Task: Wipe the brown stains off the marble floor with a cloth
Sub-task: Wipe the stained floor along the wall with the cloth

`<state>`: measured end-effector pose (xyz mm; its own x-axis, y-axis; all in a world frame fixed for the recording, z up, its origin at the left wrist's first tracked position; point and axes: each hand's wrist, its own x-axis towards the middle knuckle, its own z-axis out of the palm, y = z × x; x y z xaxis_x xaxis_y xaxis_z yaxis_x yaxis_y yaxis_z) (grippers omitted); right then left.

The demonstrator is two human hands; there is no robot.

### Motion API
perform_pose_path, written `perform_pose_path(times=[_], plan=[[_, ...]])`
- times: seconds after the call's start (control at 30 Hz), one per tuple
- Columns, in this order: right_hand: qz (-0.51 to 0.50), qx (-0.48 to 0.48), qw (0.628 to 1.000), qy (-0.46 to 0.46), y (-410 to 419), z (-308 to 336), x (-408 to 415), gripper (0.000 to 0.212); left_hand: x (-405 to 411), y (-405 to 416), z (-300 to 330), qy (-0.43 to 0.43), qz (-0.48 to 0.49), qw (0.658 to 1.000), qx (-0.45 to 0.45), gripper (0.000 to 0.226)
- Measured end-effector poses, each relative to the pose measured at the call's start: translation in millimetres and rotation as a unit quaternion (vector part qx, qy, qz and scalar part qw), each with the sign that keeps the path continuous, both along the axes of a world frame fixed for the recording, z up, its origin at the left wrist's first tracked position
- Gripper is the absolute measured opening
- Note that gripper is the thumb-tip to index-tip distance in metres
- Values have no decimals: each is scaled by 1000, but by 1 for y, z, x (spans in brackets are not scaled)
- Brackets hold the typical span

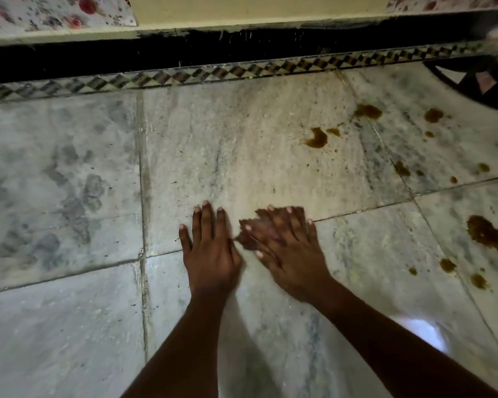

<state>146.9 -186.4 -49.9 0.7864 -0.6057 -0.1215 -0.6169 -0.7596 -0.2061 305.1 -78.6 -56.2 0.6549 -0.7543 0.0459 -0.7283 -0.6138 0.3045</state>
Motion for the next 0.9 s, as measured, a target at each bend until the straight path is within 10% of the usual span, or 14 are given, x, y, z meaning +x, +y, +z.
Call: perform_pose_path(times=[0.23,0.43,0.67,0.9], plan=[[-265,35,964,8,-35,-10,38,71,-1,2,5,19,-35,998,-54,69],[38,18,999,7,40,3,-1,62,67,56,14,-31,26,998,-45,65],[-282,57,957,-29,-31,3,147,75,143,120,-3,-14,151,988,4,63],[55,14,998,-4,27,-2,183,70,147,116,-4,-7,160,987,-13,60]])
